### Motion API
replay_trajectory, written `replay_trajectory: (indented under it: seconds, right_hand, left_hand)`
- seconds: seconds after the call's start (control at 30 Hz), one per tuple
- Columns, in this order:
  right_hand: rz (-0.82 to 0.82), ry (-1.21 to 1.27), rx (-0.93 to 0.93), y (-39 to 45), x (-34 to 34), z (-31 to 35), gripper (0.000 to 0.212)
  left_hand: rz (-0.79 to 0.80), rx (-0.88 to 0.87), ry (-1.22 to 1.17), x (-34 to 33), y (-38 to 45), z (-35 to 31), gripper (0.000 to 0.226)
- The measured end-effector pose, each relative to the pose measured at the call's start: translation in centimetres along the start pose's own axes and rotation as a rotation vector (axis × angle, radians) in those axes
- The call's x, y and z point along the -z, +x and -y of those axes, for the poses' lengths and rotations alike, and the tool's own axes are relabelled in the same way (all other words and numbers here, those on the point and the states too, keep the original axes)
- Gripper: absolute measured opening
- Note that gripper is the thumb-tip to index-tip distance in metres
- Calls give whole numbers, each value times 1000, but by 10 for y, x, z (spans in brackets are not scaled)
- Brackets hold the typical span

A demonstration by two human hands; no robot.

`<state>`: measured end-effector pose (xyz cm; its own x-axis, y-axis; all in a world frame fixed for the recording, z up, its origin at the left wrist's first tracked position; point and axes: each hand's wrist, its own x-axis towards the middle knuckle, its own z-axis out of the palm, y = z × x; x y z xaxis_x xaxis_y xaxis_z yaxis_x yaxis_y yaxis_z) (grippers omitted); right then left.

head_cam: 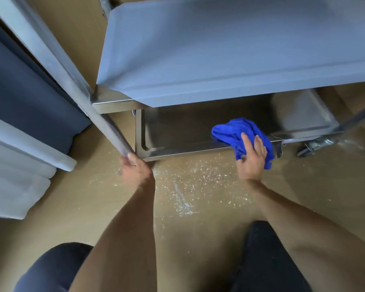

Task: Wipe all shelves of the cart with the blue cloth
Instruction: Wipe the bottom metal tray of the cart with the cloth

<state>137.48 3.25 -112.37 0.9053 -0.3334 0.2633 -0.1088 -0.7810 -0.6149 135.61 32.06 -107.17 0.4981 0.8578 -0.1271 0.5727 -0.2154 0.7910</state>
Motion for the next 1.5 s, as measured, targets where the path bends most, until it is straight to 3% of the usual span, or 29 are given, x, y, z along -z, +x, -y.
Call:
replay_trajectory:
  seconds: [0.13,0.23,0.3,0.47,0.6,0.77,0.93,1.2,1.4,1.5]
  right_hand:
    - [-129,15,-247,40,33,-32,70]
    - [-151,-98,-230,47,30,-26,60]
    - [-104,-191,-147,42,20,-11,61]
    - [151,-207,349,-2,-26,76,64]
    - [323,-79,411,-35,-60,143,60]
    - [254,-74,268,-19,-48,120,54]
    - [13,-69,-68,41,-5,34,51]
    - [-329,93,-726,117,100,-126,56]
    - [-213,161,-860,110,115,-119,50]
    - [40,254,-944,89,120,-88,42]
  left_hand:
    - [-12,69,-3,-7,-6,-8,44]
    - [4,86,-19,-8,-10,-11,42]
    - [-9,78,-23,-8,-12,-10,41]
    - [-20,94,-20,-13,-24,-13,36]
    - [-10,111,2,-17,-51,-11,42]
    - [85,165,132,-28,-69,-6,38]
    - [143,138,132,-58,-110,-29,33]
    - [234,112,132,-111,-168,-46,51]
    - [258,83,181,-112,-168,-39,52]
    - [321,183,230,-105,-176,-38,36]
